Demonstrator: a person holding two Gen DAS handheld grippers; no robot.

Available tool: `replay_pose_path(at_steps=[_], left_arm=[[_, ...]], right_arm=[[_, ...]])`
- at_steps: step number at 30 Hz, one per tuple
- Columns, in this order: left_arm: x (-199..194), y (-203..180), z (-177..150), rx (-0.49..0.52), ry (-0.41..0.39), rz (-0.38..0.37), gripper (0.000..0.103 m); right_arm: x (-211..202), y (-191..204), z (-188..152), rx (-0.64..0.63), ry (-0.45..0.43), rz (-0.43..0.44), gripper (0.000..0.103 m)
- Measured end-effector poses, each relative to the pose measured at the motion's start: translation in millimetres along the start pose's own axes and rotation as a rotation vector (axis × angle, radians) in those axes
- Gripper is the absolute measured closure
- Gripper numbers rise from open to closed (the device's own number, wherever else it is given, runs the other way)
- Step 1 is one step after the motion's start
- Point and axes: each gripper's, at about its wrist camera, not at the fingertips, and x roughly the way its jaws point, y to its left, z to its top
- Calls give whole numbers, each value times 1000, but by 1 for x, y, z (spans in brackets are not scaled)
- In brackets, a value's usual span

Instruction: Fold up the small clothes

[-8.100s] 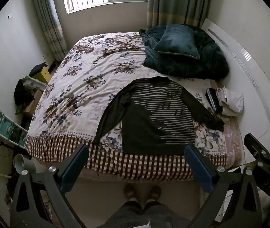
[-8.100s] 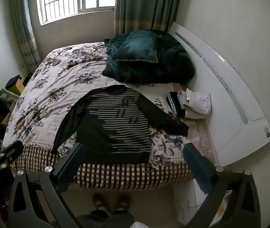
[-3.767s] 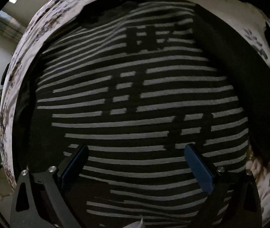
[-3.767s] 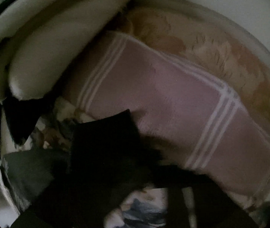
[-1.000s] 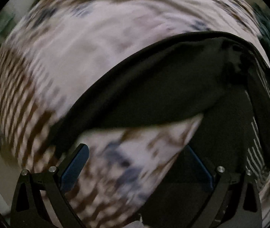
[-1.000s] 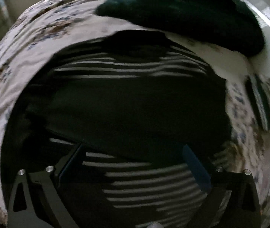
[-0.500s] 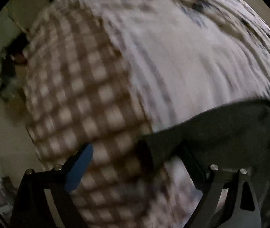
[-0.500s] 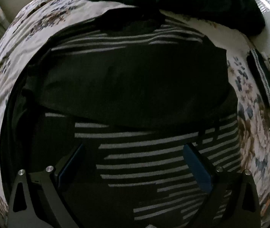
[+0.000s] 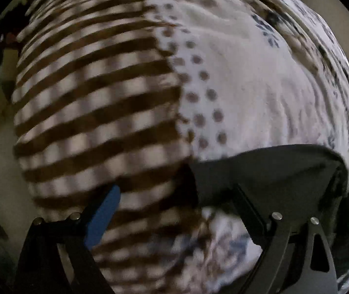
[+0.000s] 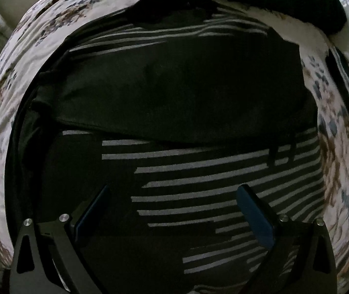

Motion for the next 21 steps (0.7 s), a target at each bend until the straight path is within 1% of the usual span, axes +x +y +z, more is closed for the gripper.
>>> replay_pose_path(at_steps=[2,3,4,5,9,10,11,12,13,14,15,16,17,19,20,21], left_arm=[[7,-25,7,63,-44,0,29],[7,-33,12,90,-71,0,58],[9,-38,20,107,-85,-4,96],[10,-42,27,121,-84,-2,99],[-5,-45,47,134,-102,-46,101],[-7,-42,55,134,-117,-43,103],[-13,-39,63,132,-149,-48,103],[-18,-34,63,130,-169,-55,103],[-26,-36,72,127,-192,-70,103],[-26,-30,81,122,-192,-102,103],[-24,-28,85,124,-174,-161,101],[-20,-32,89,141,-129,-230,94],[-16,-31,79,169,-96,-249,87],[-3,-41,73,258,-36,-263,51],[8,-47,68,313,-4,-234,49],[19,-55,66,355,23,-218,49]], right_arm=[[1,0,0,-5,3,-11,0],[1,0,0,-6,1,-14,0],[2,0,0,-9,1,-16,0],[3,0,0,-12,1,-16,0],[8,1,0,-11,2,-13,0],[9,1,0,-8,2,-12,0],[9,1,1,-3,2,-10,0],[10,1,1,2,4,-7,0],[11,2,1,4,7,-4,0],[11,3,1,4,10,1,0],[11,5,1,3,11,7,0],[11,6,1,-2,11,10,0],[12,8,1,-12,14,10,0],[16,10,1,-27,25,9,0],[18,11,2,-35,32,0,0],[21,13,2,-44,39,-9,0]])
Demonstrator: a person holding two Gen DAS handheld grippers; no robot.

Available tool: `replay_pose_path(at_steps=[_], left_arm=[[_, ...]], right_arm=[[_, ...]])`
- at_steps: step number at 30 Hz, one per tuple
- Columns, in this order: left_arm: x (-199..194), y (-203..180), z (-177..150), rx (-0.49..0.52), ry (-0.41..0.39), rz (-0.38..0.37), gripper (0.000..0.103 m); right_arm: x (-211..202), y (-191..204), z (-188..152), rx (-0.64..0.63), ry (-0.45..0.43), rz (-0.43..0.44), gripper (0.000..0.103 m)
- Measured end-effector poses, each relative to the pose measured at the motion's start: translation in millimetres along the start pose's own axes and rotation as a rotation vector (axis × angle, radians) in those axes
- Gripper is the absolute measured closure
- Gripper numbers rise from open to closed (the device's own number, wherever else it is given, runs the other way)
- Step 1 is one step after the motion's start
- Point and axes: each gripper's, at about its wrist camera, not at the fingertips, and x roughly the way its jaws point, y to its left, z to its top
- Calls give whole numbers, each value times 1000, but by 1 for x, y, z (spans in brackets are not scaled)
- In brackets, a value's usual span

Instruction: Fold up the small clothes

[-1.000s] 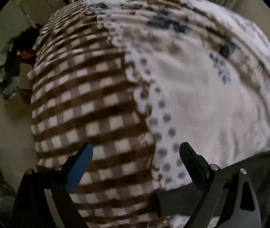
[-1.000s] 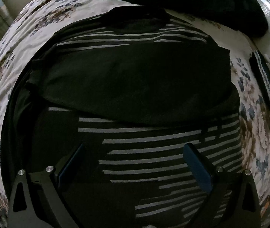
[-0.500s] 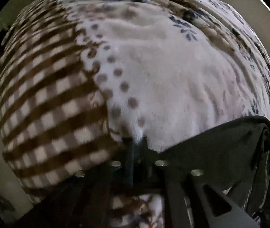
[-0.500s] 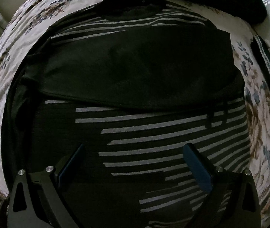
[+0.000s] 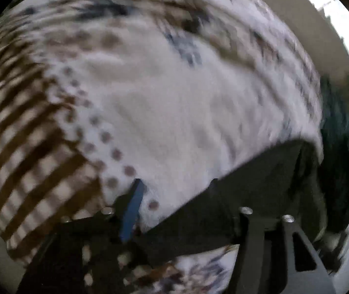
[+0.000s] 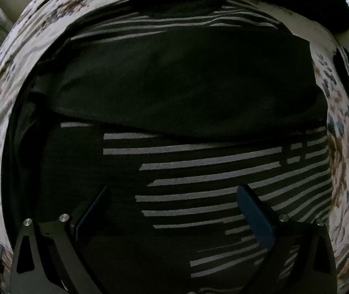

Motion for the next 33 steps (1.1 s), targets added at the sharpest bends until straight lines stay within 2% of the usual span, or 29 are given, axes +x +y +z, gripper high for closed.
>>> replay_pose_path(at_steps=[2,3,4,5,7,10,14,16,18,20,21,22,24,27,28,31,33], left_arm=[[22,-15,-6,120,67,52,50],[27,-21,-8,171,72,83,56],[26,-28,-11,217,63,104,92],[21,-33,-16,260,44,113,102],[13,-39,-12,288,15,105,103],[0,-33,8,253,-32,100,103],[-11,-10,52,190,-113,161,103],[-15,10,66,123,-116,186,103],[-19,37,69,-14,-59,80,101],[-18,53,52,-171,8,-46,96],[-18,58,37,-227,31,-94,85],[-17,61,21,-280,56,-133,68],[-19,68,-20,-410,91,-150,56],[-16,65,-77,-630,118,-217,56],[-9,61,-94,-709,121,-271,56],[6,54,-106,-766,81,-307,56],[16,53,-100,-780,14,-313,56]], right_arm=[[4,1,1,-4,12,-4,0],[5,1,1,-2,12,-5,0],[6,1,1,-3,14,-10,0],[7,1,1,-3,15,-17,0],[9,0,1,6,20,-20,0],[12,-1,0,15,25,-18,0],[15,-2,-3,29,36,-5,0],[16,-3,-5,39,45,7,0],[15,-3,-7,42,47,17,0],[15,-2,-10,40,45,20,0],[16,-3,-11,41,47,20,0],[17,-5,-11,44,51,22,0],[16,-10,-12,63,55,29,0],[12,-12,-14,77,45,31,0],[11,-12,-14,74,41,27,0],[11,-11,-12,62,36,21,0],[10,-9,-11,49,30,13,0]])
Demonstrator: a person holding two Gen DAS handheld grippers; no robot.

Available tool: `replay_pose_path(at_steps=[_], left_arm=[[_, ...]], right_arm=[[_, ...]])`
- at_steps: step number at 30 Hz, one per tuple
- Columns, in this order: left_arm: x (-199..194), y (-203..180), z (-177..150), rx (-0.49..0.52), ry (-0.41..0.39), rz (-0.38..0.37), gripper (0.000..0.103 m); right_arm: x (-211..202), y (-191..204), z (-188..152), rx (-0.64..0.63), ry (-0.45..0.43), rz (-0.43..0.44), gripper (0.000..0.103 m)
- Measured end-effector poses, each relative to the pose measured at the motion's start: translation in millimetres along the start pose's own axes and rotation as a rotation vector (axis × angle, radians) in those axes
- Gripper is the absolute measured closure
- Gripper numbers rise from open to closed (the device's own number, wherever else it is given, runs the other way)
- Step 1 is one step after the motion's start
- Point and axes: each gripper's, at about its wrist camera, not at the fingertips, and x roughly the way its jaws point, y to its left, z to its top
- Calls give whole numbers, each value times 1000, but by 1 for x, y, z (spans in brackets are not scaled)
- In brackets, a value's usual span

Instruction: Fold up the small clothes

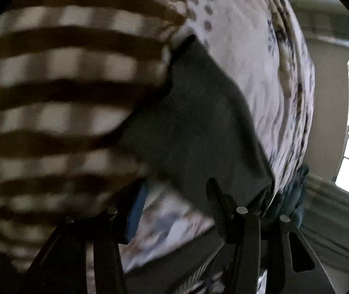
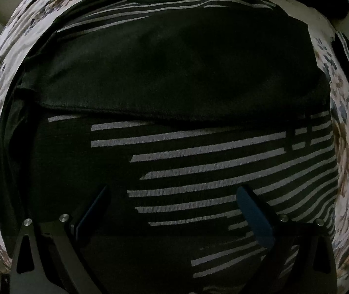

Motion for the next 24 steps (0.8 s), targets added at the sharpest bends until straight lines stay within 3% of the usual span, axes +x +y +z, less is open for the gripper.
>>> replay_pose_path(at_steps=[5,6,7,9,13,18,21,24], left_arm=[[12,-25,11,40,-164,50,58],[9,-28,10,53,-201,71,66],[5,-35,6,86,-250,111,93],[2,-54,-1,202,-335,173,97],[-12,-112,-23,458,-446,209,97],[-8,-194,-68,759,-452,186,97],[11,-244,-121,968,-409,151,97],[46,-287,-189,1140,-311,88,97]], right_arm=[[-3,4,3,-28,-36,-56,0],[-3,4,1,-34,-46,-77,0],[-4,4,1,-38,-55,-97,0],[-7,3,2,-37,-70,-120,0],[-16,-4,3,-47,-100,-121,0],[-17,-20,13,-23,-97,-46,0],[-17,-46,16,12,-87,-8,0],[-15,-86,19,73,-71,17,0]])
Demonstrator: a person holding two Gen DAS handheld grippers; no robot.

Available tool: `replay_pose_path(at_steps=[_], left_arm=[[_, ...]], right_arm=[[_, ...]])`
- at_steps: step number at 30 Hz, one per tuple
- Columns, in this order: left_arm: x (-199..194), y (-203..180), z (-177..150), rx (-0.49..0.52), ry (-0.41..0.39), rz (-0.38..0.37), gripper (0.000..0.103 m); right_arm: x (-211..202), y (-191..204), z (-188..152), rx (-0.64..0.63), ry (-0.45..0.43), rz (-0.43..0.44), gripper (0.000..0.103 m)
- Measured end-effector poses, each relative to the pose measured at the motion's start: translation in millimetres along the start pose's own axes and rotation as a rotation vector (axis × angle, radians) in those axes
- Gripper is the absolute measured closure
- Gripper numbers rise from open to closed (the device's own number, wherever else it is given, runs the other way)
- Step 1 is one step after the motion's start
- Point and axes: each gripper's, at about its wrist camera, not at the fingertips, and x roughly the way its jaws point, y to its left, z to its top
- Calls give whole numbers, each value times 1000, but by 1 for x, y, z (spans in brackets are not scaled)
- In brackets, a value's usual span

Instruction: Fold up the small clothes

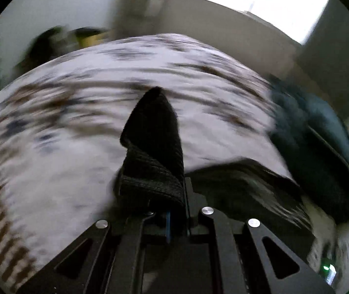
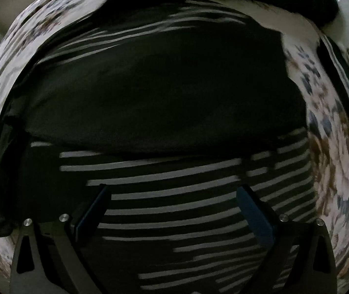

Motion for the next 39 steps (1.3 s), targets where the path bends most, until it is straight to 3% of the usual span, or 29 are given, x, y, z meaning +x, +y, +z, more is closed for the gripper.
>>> replay_pose_path(at_steps=[4,9,13,17,18,19,20,21,22,24,28,31,33,36,38,39], left_arm=[[40,-122,-17,167,108,-168,97],[79,-256,-75,336,229,-326,97],[101,-319,-119,432,322,-389,96],[121,-350,-151,507,436,-364,93],[123,-352,-154,535,444,-344,82],[120,-352,-155,545,442,-338,60],[115,-345,-150,538,440,-344,47],[109,-334,-143,522,432,-341,26],[100,-319,-132,506,412,-328,19],[89,-291,-114,492,370,-286,19],[90,-211,-72,471,295,-87,18],[117,-170,-57,468,295,59,18],[138,-146,-48,452,286,146,18],[160,-129,-41,405,299,172,18],[170,-121,-34,380,294,186,18],[174,-119,-32,369,297,186,18]], right_arm=[[3,-60,18,80,7,14,0],[6,-134,41,157,-1,-8,0],[5,-177,54,185,0,-13,0],[-1,-198,63,171,-9,10,0],[-2,-201,62,170,-10,20,0],[-3,-205,63,173,-10,34,0],[-6,-210,65,182,-9,55,0],[-10,-214,67,197,-13,85,0],[-14,-217,69,210,-19,106,0],[-22,-219,77,240,-35,164,0],[-20,-203,106,281,-39,329,0],[0,-179,130,299,-28,365,0],[13,-164,143,307,-12,343,2],[40,-141,166,290,17,340,24],[55,-126,175,252,45,286,92],[54,-124,176,246,36,245,92]])
